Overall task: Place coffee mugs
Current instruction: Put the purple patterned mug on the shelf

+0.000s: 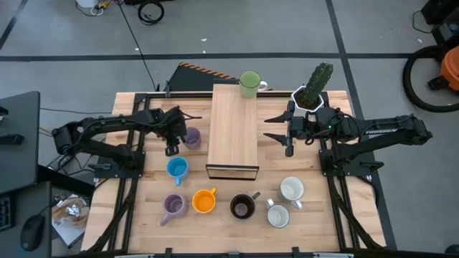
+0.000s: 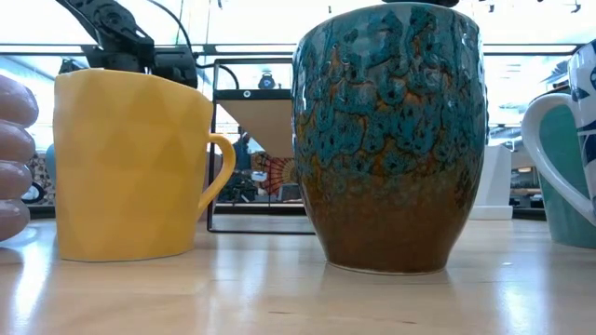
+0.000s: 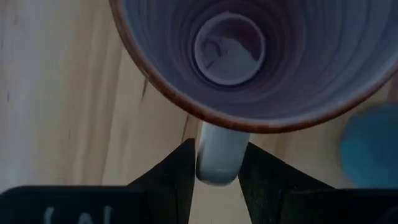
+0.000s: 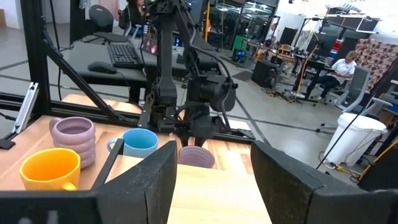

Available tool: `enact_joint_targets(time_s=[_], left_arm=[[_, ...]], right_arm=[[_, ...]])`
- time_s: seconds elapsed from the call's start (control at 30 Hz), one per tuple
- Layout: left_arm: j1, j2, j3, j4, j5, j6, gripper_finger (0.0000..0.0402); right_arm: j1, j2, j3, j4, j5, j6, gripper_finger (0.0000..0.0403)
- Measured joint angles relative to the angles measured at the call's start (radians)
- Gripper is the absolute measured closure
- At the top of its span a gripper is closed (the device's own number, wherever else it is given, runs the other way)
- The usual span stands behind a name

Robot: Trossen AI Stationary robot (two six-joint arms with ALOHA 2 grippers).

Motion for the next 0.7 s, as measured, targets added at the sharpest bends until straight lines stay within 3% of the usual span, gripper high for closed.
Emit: enact_joint_targets(time_s=[0.5,0.7], left_arm=[[-0.003,0.021,0.0,0.045,0.005,-0.021,0.0284],[-0.003,0.021,0.0,0.057,0.007,-0.058,0.0329]], right_arm=[[0.0,0.0,0.0,-0.002,0.002,-0.001,0.0193],[0.0,0.0,0.0,-0.006,0.002,-0.001,0.0193]])
